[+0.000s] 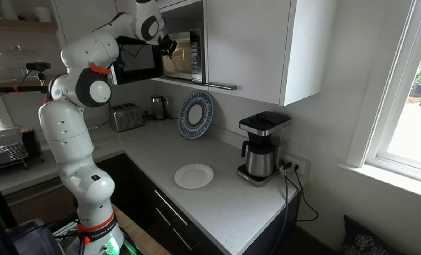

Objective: Put the cup in the microwave upright

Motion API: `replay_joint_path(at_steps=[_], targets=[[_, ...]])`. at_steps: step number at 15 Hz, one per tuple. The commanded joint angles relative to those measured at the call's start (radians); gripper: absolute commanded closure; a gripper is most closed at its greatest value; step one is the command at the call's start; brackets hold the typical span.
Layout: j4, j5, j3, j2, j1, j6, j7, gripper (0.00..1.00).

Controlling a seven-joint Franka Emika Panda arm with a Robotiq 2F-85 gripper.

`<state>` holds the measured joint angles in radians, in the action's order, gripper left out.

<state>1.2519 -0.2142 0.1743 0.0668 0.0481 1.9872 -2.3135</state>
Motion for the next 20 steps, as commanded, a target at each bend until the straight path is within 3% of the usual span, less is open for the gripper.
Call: replay_joint_path(at_steps=[1,13,15,19,20], targets=[[-0.099,-0.023,-0.005,-0.053,-0.003,-0.090,-0.054,0.99],[-0.398,0.015,-0.001,-0.234,0.003,-0.300,-0.079,0.99],[-0.434,0.026,-0.001,-0.256,0.005,-0.321,-0.071,0.70],[-0.483,0.030,0.000,-0.297,0.009,-0.337,-0.051,0.42],[-0.495,0.037,0.000,-0.304,0.012,-0.340,-0.050,0.41]])
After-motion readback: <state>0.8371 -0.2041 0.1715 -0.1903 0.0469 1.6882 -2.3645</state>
